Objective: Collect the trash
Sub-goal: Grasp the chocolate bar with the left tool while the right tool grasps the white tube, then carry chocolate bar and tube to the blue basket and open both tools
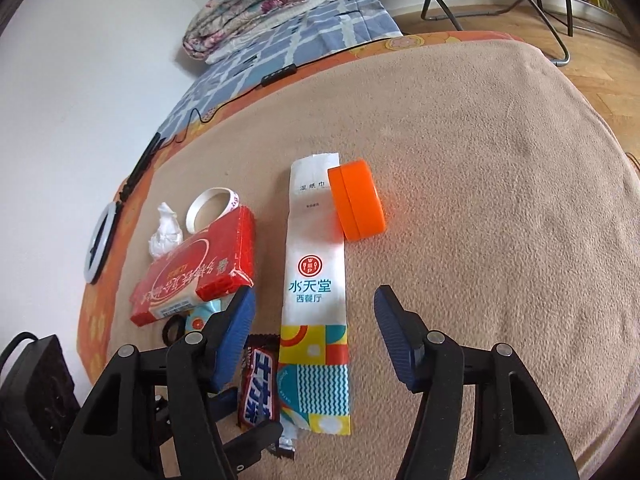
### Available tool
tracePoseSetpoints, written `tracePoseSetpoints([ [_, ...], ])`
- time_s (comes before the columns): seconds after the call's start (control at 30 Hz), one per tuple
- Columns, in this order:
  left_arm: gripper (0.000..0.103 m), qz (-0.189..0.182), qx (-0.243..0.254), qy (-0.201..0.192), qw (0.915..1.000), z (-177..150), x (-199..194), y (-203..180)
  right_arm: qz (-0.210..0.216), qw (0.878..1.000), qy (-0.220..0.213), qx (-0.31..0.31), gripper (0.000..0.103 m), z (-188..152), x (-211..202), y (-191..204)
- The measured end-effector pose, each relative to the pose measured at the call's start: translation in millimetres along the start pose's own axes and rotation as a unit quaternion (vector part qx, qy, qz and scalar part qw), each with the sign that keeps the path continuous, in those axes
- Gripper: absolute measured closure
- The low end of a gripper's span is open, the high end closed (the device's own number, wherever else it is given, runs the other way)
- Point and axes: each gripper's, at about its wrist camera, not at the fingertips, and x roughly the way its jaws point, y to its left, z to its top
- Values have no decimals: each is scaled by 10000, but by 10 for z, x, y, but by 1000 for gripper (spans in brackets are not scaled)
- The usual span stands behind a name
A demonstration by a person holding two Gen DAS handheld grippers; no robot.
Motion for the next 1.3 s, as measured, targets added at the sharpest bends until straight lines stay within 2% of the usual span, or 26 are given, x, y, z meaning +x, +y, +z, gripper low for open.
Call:
tracePoseSetpoints([
  [0.2, 95, 62, -13, -60, 10000, -61, -47, 42, -372, 9989, 25, -296, 55, -36, 176, 72],
  [0.3, 96, 97, -22, -89, 9999, -94, -86, 43, -538, 9970, 54, -557, 76, -49, 199, 146],
  [0.47, 97, 182, 53, -192, 9996, -168, -211, 11, -443, 9975, 0, -551, 89, -96, 148, 148],
  [0.73, 97, 204, 36, -363, 9991, -245, -499, 96, -337, 9968, -144, -709, 91, -179, -66, 279],
  [0.93, 97, 185, 79, -564, 9982, -333, -807, 85, -135, 9964, -326, -768, 91, -259, -375, 421],
  [1.3, 97, 161, 102, -775, 9968, -716, -1377, 140, 136, 9935, -502, -1010, 91, -674, -1027, 614],
])
